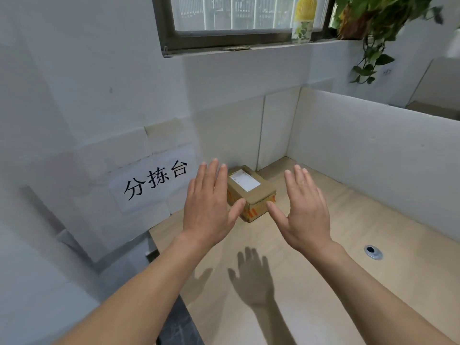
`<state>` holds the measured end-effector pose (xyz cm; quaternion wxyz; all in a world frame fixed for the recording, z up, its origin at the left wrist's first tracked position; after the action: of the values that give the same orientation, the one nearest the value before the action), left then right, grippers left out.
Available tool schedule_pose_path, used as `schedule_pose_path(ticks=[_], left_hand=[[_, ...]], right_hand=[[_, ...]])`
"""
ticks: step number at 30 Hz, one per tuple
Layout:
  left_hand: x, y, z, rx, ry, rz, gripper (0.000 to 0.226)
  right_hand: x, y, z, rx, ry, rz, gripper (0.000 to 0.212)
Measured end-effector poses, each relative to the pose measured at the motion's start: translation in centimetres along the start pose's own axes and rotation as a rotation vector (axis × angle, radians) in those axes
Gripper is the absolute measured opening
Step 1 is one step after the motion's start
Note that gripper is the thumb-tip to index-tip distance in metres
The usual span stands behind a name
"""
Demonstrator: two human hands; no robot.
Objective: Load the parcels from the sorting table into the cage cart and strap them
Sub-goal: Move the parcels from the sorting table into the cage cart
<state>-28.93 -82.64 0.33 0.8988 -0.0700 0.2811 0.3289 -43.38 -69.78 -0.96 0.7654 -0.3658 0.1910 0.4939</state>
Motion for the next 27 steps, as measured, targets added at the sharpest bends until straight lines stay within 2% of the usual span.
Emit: schedule_pose_path(ticks=[8, 13, 20, 24, 27], left_hand=[[-8.1, -2.5, -16.2, 0.091, -0.183, -0.061, 0.079], [-11.2, -4.3, -25.2, 0.136, -0.360, -0.028, 0.079], [-12.0, -6.3, -33.6, 0.200, -0.514, 0.027, 0.076], [-11.2, -6.5, -36.3, 0.257, -0.601, 0.072, 0.064], [-10.5, -6.3, -37.7, 0.313, -0.674, 0.091, 0.059]], right_hand=[[-4.5, 8.2, -10.9, 0.146, -0.167, -0.202, 0.075], [-7.4, 11.9, -18.2, 0.185, -0.332, -0.306, 0.072], [-10.2, 16.0, -27.3, 0.207, -0.505, -0.333, 0.045], [-9.5, 18.0, -30.6, 0.126, -0.645, -0.427, 0.057], [-8.4, 18.7, -30.9, 0.098, -0.678, -0.489, 0.057]])
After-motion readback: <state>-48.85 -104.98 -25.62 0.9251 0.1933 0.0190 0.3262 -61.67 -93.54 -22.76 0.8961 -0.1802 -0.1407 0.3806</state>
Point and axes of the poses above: each hand's wrist, its own x-axis away from the middle knuckle, its own z-axis out of the back of the hand, y = z × x, the point moved 9 cm from there along -x, towards the middle knuckle, and after that the axes turned 9 degrees about -x, right-handed, at the moved point
